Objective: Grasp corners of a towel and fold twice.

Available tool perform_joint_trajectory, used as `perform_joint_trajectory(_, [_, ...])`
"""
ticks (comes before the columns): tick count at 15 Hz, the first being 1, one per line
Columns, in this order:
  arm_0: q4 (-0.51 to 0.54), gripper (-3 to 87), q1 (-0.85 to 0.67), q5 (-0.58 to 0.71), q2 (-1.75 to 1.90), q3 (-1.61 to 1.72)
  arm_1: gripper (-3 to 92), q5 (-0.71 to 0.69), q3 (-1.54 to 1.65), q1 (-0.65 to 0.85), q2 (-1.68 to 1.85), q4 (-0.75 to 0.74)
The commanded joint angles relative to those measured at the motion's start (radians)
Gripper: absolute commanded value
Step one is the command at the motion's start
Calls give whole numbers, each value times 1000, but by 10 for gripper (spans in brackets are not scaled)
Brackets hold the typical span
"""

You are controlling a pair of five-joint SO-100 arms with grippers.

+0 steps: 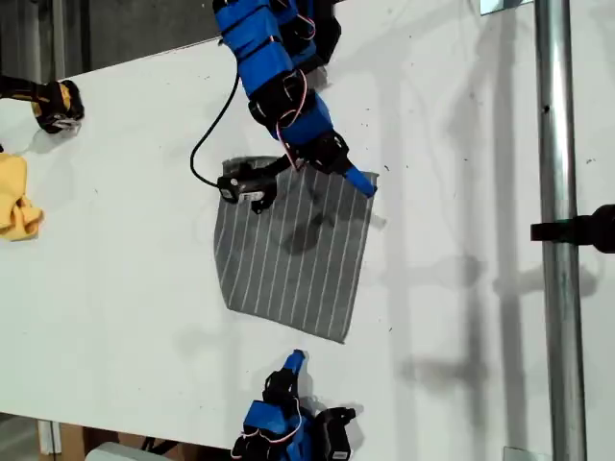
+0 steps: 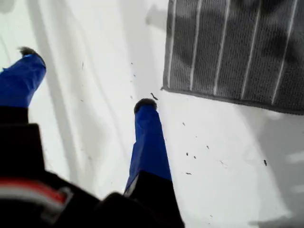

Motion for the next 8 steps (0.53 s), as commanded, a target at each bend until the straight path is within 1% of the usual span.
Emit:
perform_joint_trajectory(1, [3,-13,-2,-8,5,3,397,-8,-17,18,-18,-2])
perform_joint_trajectory(4, [3,-13,-3,-8,5,3,374,-12,8,6,-163,-31])
perform_joint_trajectory(8, [3,-13,-2,-9,5,3,346,15,48,12,-339,-156])
